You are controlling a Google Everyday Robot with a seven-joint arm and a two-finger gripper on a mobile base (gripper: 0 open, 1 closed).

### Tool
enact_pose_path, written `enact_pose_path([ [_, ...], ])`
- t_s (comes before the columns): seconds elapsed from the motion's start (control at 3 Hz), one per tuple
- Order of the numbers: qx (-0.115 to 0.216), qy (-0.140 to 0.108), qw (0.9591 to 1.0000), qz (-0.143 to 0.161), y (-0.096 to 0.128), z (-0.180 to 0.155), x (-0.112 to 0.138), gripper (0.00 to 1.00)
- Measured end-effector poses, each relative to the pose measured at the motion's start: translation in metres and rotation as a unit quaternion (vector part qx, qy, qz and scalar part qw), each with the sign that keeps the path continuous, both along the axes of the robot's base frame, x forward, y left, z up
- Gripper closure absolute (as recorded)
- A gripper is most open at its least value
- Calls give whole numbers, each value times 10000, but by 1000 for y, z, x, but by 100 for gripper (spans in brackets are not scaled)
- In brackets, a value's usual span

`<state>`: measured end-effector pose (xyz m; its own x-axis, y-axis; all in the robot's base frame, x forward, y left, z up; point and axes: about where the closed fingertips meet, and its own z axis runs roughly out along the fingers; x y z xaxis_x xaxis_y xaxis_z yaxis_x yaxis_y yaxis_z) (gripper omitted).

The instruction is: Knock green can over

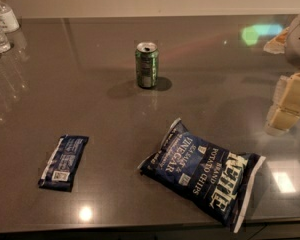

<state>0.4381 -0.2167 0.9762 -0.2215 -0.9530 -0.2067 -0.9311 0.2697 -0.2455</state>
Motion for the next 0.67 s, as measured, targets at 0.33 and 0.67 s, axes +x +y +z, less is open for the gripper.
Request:
enact_pose_path([
  [0.33,0,-1,10000,0,0,0,0,0],
  [0.67,112,-75,9999,-104,3,-2,15,0],
])
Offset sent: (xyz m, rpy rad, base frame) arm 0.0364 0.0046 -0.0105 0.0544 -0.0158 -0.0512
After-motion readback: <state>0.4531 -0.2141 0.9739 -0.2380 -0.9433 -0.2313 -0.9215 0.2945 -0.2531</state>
